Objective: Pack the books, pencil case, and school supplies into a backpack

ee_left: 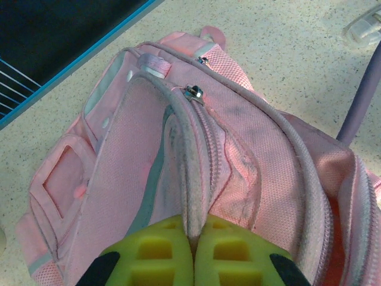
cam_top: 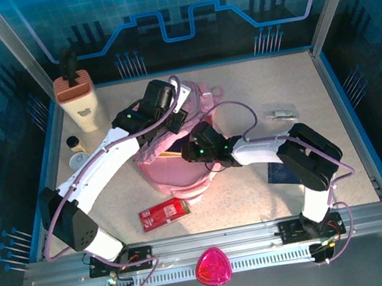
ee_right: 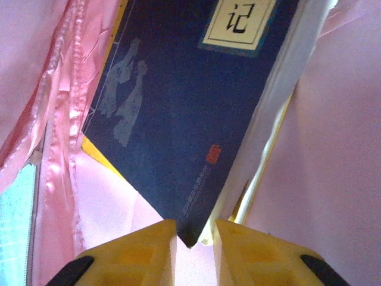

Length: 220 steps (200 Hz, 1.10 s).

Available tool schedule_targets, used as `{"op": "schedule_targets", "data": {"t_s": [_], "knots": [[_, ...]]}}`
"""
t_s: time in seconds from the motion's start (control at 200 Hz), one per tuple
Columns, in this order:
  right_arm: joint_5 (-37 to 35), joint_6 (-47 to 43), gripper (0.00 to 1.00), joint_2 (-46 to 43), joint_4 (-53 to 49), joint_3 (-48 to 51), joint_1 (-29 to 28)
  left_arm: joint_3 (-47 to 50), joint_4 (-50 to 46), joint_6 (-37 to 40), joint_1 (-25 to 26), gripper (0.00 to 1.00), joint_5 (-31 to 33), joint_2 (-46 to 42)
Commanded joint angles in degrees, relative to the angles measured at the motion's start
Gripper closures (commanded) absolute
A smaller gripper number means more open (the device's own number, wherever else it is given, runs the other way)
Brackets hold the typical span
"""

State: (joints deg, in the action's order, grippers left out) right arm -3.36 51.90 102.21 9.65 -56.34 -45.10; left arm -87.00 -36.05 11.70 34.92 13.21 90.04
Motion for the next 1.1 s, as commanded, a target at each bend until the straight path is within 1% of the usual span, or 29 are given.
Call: {"op": "schedule_targets", "data": {"t_s": [0.0,0.06,0.125,0.17,0.22,0.33,0.38,0.43,0.465,0.54,0.62,0.71,0.755,0.82,0.895,0.935,0.976,1.016,1.096], "knots": [[1.28,-3.50,0.73,-3.36,0.76,0.43,-1.17,0.59,6.85,-1.25,-0.08,1.00,-1.19,-4.23],[0.56,-4.32,0.71,-7.20,-1.22,3.03,-1.22,1.40,6.92,-1.45,-0.11,1.00,-1.13,-4.18],[0.47,-5.55,0.64,-12.15,-2.34,7.27,-1.14,2.69,7.50,-1.75,-0.21,1.00,-1.26,-4.18],[0.88,-6.49,0.61,-15.54,-4.07,9.42,-1.01,3.99,8.36,-2.09,-0.35,1.00,-1.31,-4.08],[0.68,-7.42,0.58,-19.22,-7.75,10.86,-1.07,5.48,9.19,-2.83,-0.43,1.00,-1.83,-3.78],[-2.10,-8.50,0.49,-28.14,-16.50,14.42,-0.60,7.92,9.64,-5.08,-0.45,1.00,-3.28,-2.71],[-3.21,-8.40,0.46,-31.86,-20.36,15.59,0.12,8.86,9.69,-6.39,-0.34,0.95,-3.48,-2.23],[-3.95,-8.39,0.43,-35.33,-24.26,16.48,1.51,9.72,9.92,-8.31,-0.34,0.80,-3.75,-1.98],[-4.66,-8.55,0.41,-37.71,-26.98,16.91,2.77,10.29,10.10,-9.76,-0.30,0.73,-4.61,-1.97],[-4.98,-8.93,0.36,-42.43,-32.48,17.54,6.07,11.53,10.23,-12.24,-0.04,0.66,-7.86,-2.39],[-4.78,-9.58,0.29,-46.90,-37.98,17.94,10.01,12.05,9.70,-16.38,0.68,0.57,-9.15,-3.54],[-5.60,-10.44,0.22,-51.09,-45.07,17.84,14.63,13.75,10.49,-23.58,1.72,0.49,-11.03,-5.90],[-6.00,-11.00,0.20,-52.95,-48.41,17.83,17.15,15.13,11.43,-27.28,2.23,0.45,-12.99,-7.34],[-6.70,-12.25,0.14,-55.56,-52.46,17.59,20.72,17.92,13.16,-33.24,3.22,0.42,-14.25,-9.62],[-7.82,-13.84,0.07,-58.05,-56.64,17.58,25.29,21.83,16.52,-39.04,4.48,0.40,-15.39,-12.43],[-8.15,-14.84,0.04,-58.99,-58.26,17.65,28.03,24.24,18.38,-42.61,5.28,0.39,-15.44,-14.01],[-8.36,-15.79,0.00,-59.63,-59.28,17.88,30.79,26.38,20.22,-45.08,5.70,0.38,-16.95,-15.38],[-7.59,-15.53,0.00,-59.97,-59.04,18.37,32.74,28.38,21.20,-47.87,6.46,0.37,-16.83,-17.02],[-6.39,-14.02,0.00,-58.86,-58.40,18.64,35.96,33.24,24.49,-52.46,8.90,0.36,-13.64,-20.60]]}}
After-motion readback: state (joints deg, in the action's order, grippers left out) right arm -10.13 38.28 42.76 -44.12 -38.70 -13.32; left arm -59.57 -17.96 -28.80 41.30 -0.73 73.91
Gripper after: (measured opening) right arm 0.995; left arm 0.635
